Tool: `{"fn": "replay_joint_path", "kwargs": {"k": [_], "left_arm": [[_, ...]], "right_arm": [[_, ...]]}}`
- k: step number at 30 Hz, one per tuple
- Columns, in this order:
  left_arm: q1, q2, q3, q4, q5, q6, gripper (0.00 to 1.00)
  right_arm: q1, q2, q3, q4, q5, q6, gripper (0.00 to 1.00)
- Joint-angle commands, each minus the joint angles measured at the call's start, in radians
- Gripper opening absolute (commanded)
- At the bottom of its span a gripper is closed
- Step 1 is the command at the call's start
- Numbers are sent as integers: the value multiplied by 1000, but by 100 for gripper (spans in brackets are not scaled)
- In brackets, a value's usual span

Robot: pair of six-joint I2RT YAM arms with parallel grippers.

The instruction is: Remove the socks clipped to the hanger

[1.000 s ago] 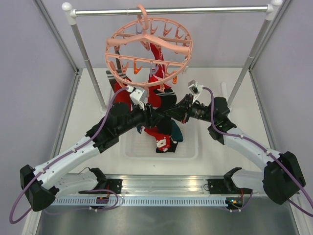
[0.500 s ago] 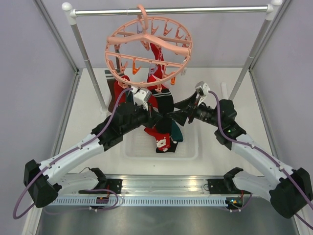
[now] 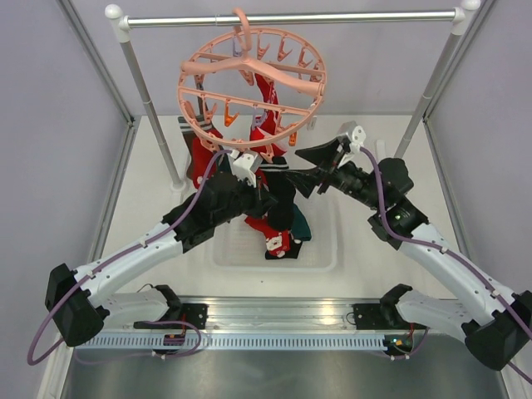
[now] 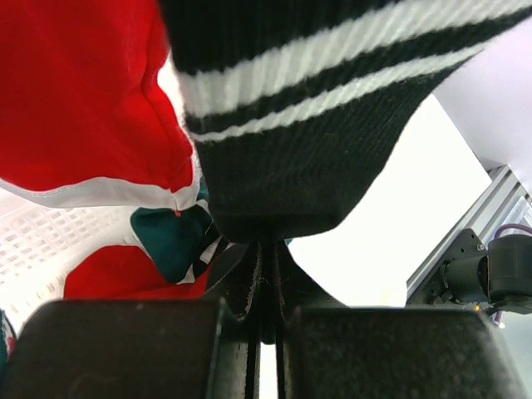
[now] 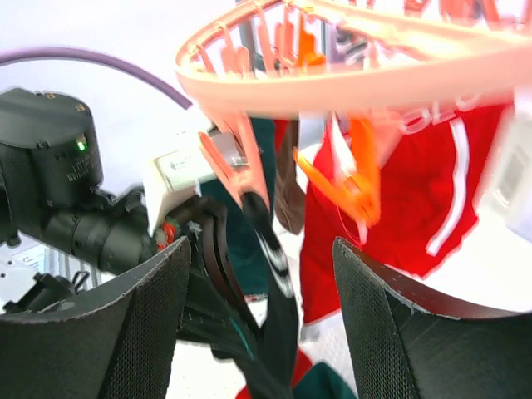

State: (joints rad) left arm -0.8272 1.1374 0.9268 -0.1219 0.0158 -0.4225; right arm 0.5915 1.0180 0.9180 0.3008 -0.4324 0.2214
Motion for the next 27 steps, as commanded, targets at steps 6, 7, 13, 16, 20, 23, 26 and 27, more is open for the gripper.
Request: {"fn": "replay_joint_path", "kwargs": {"k": [6,7,13,16,20,23,26,27], "left_arm": [[-4,5,41,5,-11,-39,2],[-3,5,41,4,-11,-41,2],[-3,-7,34,-7,-11,-44,2],[-4,-13,30,-10,-33,-48,2],[-3,-14,29,-15,-33,-52,2],[-3,-13,27,-16,-30,-52,2],[-3,-14,26,-18,-30,-53,2],[-4,-13,24,-18,-30,-53,2]], "right_arm": [[152,112,185,-80,199,-182,73],[162,120,199,-81,220,-192,73],[163,177,240,-88,261,-212,73],[165,198,258,-88,264,-212,73],[165,220,275,-86,262,-212,73],[165,235,292,-81,247,-235,74],[165,248,308,-78,235,-229,74],[165,248,308,-74,227,-223,73]]}}
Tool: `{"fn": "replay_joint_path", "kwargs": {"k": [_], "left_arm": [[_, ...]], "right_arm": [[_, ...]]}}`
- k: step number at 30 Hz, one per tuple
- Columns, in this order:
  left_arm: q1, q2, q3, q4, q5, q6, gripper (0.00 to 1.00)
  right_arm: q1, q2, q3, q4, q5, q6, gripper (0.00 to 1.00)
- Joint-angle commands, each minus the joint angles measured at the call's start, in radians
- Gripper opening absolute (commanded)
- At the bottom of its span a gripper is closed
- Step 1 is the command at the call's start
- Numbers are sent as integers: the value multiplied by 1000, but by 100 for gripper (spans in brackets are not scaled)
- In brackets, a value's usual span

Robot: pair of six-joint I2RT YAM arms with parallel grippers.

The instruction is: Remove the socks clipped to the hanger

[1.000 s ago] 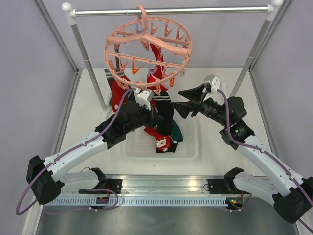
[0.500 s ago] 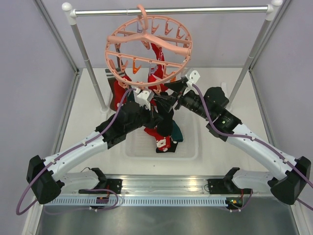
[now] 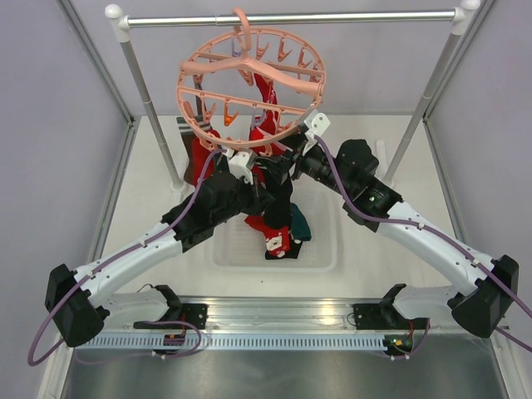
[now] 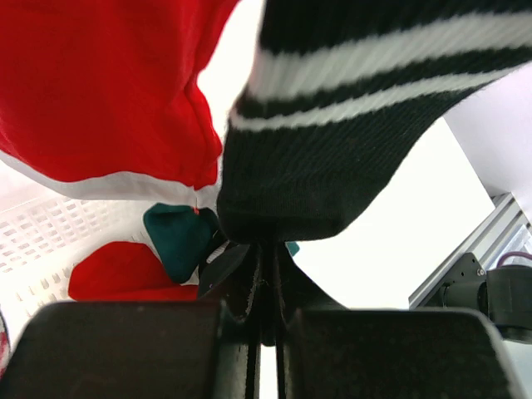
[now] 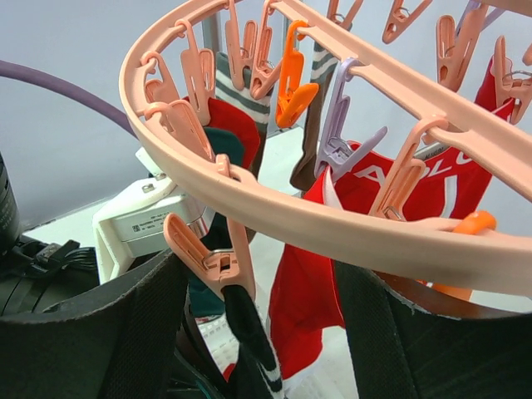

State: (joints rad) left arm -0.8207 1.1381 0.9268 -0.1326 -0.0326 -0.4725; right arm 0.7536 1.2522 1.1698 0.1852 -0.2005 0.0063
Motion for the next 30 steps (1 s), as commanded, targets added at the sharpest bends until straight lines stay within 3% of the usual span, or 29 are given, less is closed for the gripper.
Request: {"fn": "replay_joint_path", "kwargs": {"k": [1,20,25,30], "left_arm": [[-9,-15,23,-7,17,-5,2],[-9,-14,21,-45,-39,-21,2],[-9,-8,29,-61,-43,-26,2],[-11,-5,32,-61,-41,-28,2]], "right_arm": [[3,15,59,48,-7,-6,74],[3,16,54,105,-31,29,62],[3,16,54,114,-39,32,69],[3,23,56,114,-28,34,66]]}}
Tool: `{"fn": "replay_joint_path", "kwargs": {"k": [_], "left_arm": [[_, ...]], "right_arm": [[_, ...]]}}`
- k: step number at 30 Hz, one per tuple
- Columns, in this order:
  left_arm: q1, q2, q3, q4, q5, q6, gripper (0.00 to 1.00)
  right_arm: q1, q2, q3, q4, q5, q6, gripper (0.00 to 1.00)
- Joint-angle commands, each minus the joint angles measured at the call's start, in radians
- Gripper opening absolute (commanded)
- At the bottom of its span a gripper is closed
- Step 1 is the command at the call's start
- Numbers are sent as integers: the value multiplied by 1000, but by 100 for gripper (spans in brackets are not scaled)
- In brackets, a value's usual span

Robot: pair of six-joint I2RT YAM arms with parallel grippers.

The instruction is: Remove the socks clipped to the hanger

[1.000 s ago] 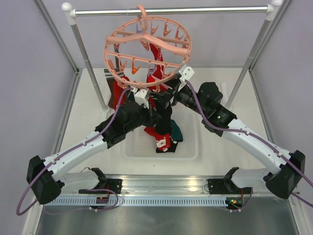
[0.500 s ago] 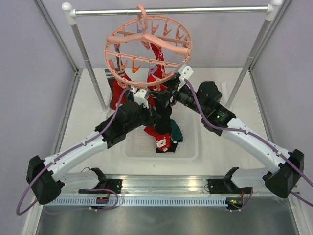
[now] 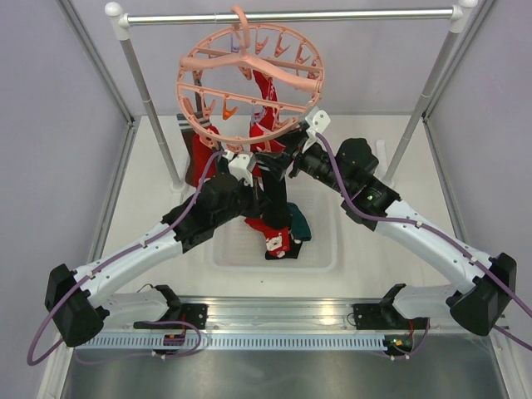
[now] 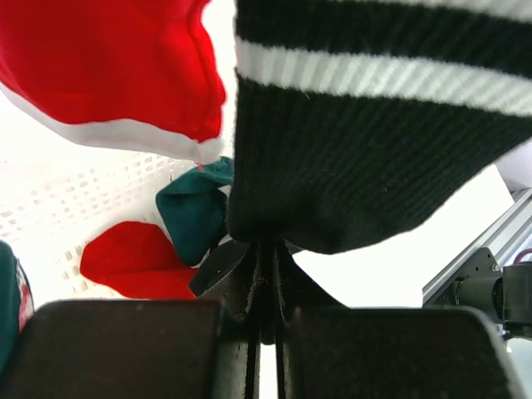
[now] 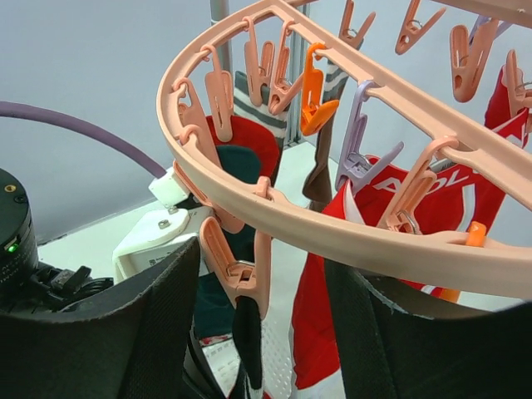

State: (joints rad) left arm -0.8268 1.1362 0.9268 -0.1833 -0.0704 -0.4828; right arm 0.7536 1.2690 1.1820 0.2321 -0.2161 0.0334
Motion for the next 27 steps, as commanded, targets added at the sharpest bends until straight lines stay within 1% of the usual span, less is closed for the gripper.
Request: {"fn": "replay_joint_path", "kwargs": {"k": [1,5,6,8,9,11,12,14,15,16,22,27], "left_arm": [[-5,-3,30,-10,-3,-17,2],[-3,0,32,-12,-2,-17,2],[-3,3,32,-12,-2,-17,2],[-5,5,32,-12,0,-19,2],[-3,4,33,-13,1,-19,2],[-3,4,33,-13,3,-19,2],[-5,2,33,-16,3,-19,2],[-3,-1,32,-18,0,-20,2],[-3,-3,30,-18,0,-20,2],[-3,-4,29,-21,0,-20,2],[-3,-19,12,-24,0,-25,2],[-5,-39,-16,-24,3,-34,2]], "right_arm": [[1,3,42,72,-12,7,65],[1,6,39,75,-3,8,59],[3,4,38,76,-2,7,54],[3,3,38,78,0,8,50],[3,3,36,81,3,11,44],[3,3,36,84,10,13,37],[1,3,33,85,12,13,31],[3,0,31,87,17,14,26],[3,-2,28,91,26,16,21],[3,-3,27,95,29,14,18],[1,0,27,96,44,17,12],[1,-5,28,89,69,14,11]]}}
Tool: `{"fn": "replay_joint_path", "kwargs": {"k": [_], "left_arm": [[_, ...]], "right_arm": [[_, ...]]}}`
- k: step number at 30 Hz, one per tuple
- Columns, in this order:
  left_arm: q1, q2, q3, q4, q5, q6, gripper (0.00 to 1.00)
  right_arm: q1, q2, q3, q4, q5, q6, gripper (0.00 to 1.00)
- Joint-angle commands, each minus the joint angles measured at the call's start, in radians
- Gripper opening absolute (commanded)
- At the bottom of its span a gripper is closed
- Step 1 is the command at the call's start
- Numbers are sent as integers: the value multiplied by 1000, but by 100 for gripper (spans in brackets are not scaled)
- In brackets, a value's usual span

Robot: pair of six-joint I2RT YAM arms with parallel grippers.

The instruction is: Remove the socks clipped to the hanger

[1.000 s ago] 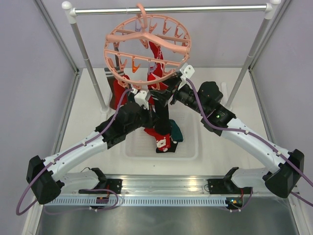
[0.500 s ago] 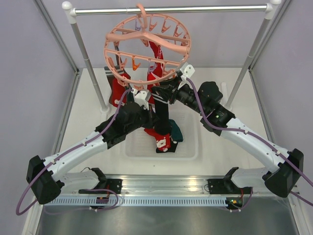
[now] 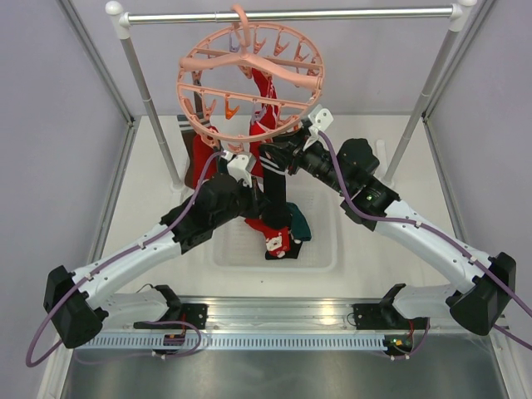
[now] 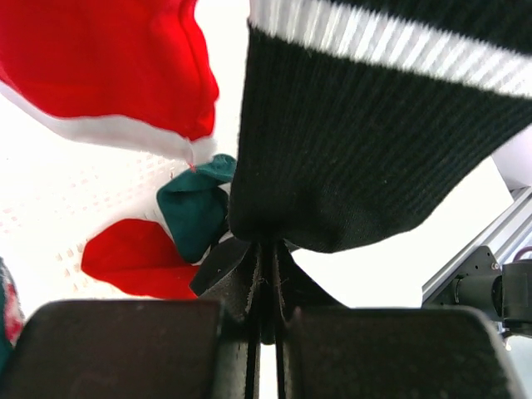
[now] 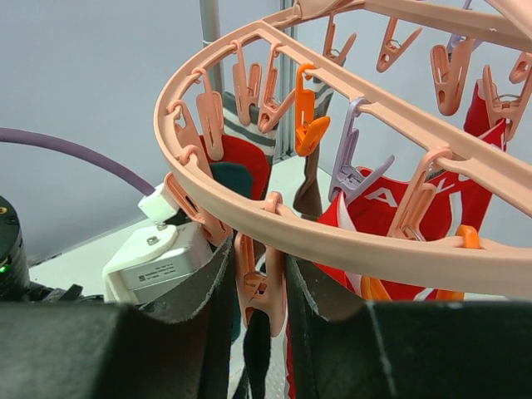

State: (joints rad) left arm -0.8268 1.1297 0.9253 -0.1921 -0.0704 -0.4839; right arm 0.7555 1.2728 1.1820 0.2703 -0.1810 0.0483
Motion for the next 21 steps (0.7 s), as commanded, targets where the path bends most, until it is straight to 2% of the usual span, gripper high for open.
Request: {"fn": "replay_joint_path", "kwargs": {"k": [1,21], "left_arm": [[-5,-37,-17,-15,1,-35,2],[-3,-111,-138,-70,-81,-81,2]], "right_arm": [[1,-9,30,49,41,-4,11],[1,-24,27,6,94,-7,9]]}}
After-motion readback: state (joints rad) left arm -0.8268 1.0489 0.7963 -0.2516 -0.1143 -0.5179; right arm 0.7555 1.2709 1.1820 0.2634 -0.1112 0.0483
